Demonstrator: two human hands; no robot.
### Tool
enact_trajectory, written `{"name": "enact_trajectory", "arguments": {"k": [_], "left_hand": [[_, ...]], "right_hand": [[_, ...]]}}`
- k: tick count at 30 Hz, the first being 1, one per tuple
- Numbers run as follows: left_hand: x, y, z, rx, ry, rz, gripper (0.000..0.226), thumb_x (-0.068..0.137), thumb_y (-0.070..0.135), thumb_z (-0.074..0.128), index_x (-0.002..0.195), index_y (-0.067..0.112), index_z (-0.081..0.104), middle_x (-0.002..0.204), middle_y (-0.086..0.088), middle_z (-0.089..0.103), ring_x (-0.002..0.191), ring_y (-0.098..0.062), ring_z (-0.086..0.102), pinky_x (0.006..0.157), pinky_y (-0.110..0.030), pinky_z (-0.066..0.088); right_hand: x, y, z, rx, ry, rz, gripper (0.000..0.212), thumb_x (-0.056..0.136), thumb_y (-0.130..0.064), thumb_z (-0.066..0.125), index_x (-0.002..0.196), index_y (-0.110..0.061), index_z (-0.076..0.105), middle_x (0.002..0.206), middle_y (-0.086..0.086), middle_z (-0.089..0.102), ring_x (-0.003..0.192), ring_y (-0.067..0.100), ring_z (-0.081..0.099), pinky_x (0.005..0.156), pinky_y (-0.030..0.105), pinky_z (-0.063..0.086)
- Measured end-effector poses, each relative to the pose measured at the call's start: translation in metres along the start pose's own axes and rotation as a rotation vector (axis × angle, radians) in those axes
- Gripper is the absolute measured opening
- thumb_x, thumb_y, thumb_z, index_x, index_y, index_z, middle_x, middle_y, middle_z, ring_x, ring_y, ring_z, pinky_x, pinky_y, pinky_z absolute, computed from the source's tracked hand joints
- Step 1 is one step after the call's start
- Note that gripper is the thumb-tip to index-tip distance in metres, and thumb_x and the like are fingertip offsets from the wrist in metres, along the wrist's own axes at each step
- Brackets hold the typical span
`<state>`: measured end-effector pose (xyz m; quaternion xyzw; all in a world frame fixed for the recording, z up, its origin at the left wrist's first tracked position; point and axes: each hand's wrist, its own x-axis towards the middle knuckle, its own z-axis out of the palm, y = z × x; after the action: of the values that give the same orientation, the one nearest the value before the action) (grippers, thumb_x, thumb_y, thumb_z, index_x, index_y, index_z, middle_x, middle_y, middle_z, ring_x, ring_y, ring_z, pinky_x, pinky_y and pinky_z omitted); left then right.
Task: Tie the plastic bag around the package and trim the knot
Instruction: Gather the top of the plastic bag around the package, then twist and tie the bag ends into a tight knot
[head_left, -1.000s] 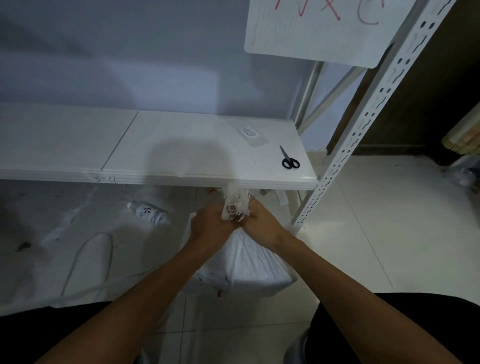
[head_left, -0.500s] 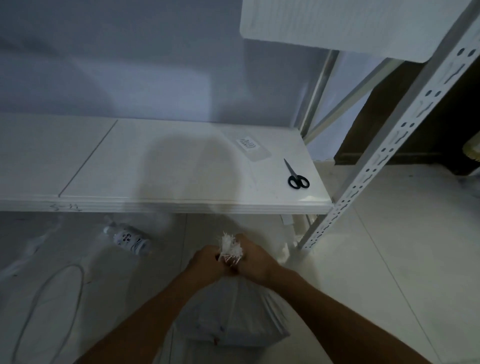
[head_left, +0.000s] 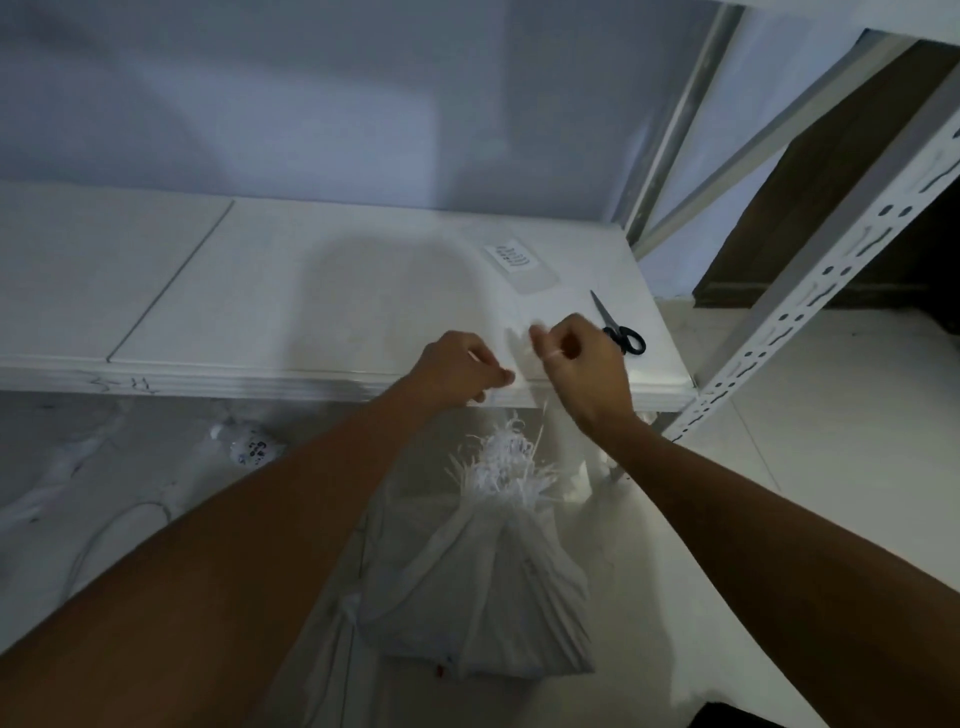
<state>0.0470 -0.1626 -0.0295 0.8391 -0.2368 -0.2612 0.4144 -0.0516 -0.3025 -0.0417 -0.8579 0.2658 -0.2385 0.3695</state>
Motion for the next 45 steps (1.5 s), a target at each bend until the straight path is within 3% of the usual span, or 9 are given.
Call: {"name": "enact_trajectory", "arguments": {"k": [5,9,12,18,23,27,31,36,45], "left_hand": [[0.011,0.001,0.011,-0.003,0.057,-0.01,0.02,0.079,0.03,0.076,0.088,0.014,0.069,0.079,-0.005,0.074,0.066,-0.015,0.072,0.065,-0.028,0.059],[0.005,-0.012,0.017,-0.008,0.039,0.01,0.011,0.08,0.023,0.073,0.086,0.015,0.07,0.076,-0.002,0.073,0.061,-0.012,0.071,0.051,-0.019,0.048],[-0.004,-0.02,0.013,-0.007,0.039,0.028,0.003,0.081,0.018,0.069,0.083,0.017,0.071,0.072,0.001,0.07,0.062,-0.014,0.068,0.057,-0.021,0.048],[-0.032,-0.018,-0.008,0.001,0.069,0.035,0.007,0.081,0.015,0.065,0.084,0.016,0.071,0.073,-0.002,0.07,0.064,-0.016,0.067,0.062,-0.024,0.055],[-0.062,-0.01,-0.032,0.237,0.229,0.256,0.043,0.079,0.03,0.072,0.119,0.021,0.058,0.111,-0.006,0.06,0.087,-0.021,0.063,0.077,-0.034,0.054],[-0.099,0.002,-0.049,0.635,0.339,0.516,0.071,0.079,0.045,0.069,0.143,0.031,0.041,0.143,-0.005,0.041,0.121,-0.024,0.05,0.093,-0.04,0.048],[-0.138,0.013,-0.051,0.733,0.326,0.698,0.033,0.082,0.044,0.066,0.111,0.029,0.069,0.111,0.001,0.066,0.101,-0.023,0.06,0.083,-0.038,0.042],[-0.165,0.021,-0.042,0.687,0.284,0.757,0.015,0.086,0.038,0.066,0.094,0.029,0.074,0.084,0.007,0.069,0.079,-0.018,0.062,0.07,-0.028,0.032],[-0.149,0.005,-0.037,0.31,0.278,0.589,0.008,0.08,0.033,0.069,0.082,0.028,0.075,0.074,0.009,0.068,0.064,-0.009,0.057,0.063,-0.031,0.05]], "right_hand": [[0.032,0.016,0.021,-0.313,-0.11,0.14,0.024,0.091,-0.036,0.062,0.088,-0.013,0.066,0.084,0.004,0.069,0.082,0.026,0.067,0.077,0.038,0.056],[0.037,0.016,0.036,-0.383,-0.07,0.125,0.017,0.091,-0.02,0.061,0.091,-0.005,0.068,0.089,0.013,0.07,0.082,0.032,0.066,0.074,0.038,0.056],[0.037,0.011,0.04,-0.52,-0.101,0.075,0.012,0.089,-0.004,0.053,0.092,0.0,0.064,0.094,0.018,0.068,0.083,0.036,0.065,0.067,0.035,0.051],[0.015,-0.006,0.024,-0.659,-0.163,-0.046,0.022,0.092,-0.016,0.058,0.106,0.0,0.058,0.108,0.018,0.061,0.095,0.035,0.064,0.074,0.033,0.045],[-0.026,-0.024,-0.018,-0.397,-0.293,-0.251,0.002,0.088,-0.012,0.053,0.088,-0.011,0.051,0.085,0.006,0.059,0.073,0.026,0.058,0.066,0.038,0.049],[-0.073,-0.048,-0.059,-0.399,-0.431,-0.426,0.022,0.076,-0.001,0.056,0.085,-0.019,0.049,0.081,-0.005,0.053,0.067,0.014,0.053,0.063,0.029,0.045],[-0.111,-0.064,-0.08,-0.378,-0.458,-0.504,0.013,0.084,-0.008,0.059,0.09,-0.017,0.051,0.085,-0.004,0.053,0.071,0.015,0.053,0.066,0.028,0.045],[-0.132,-0.079,-0.089,-0.323,-0.375,-0.478,0.007,0.087,-0.015,0.058,0.094,-0.014,0.054,0.087,-0.002,0.054,0.073,0.015,0.05,0.062,0.02,0.038],[-0.117,-0.047,-0.091,-0.276,-0.283,-0.338,0.006,0.09,-0.016,0.055,0.092,-0.019,0.05,0.082,-0.004,0.057,0.066,0.007,0.051,0.056,0.018,0.036]]}}
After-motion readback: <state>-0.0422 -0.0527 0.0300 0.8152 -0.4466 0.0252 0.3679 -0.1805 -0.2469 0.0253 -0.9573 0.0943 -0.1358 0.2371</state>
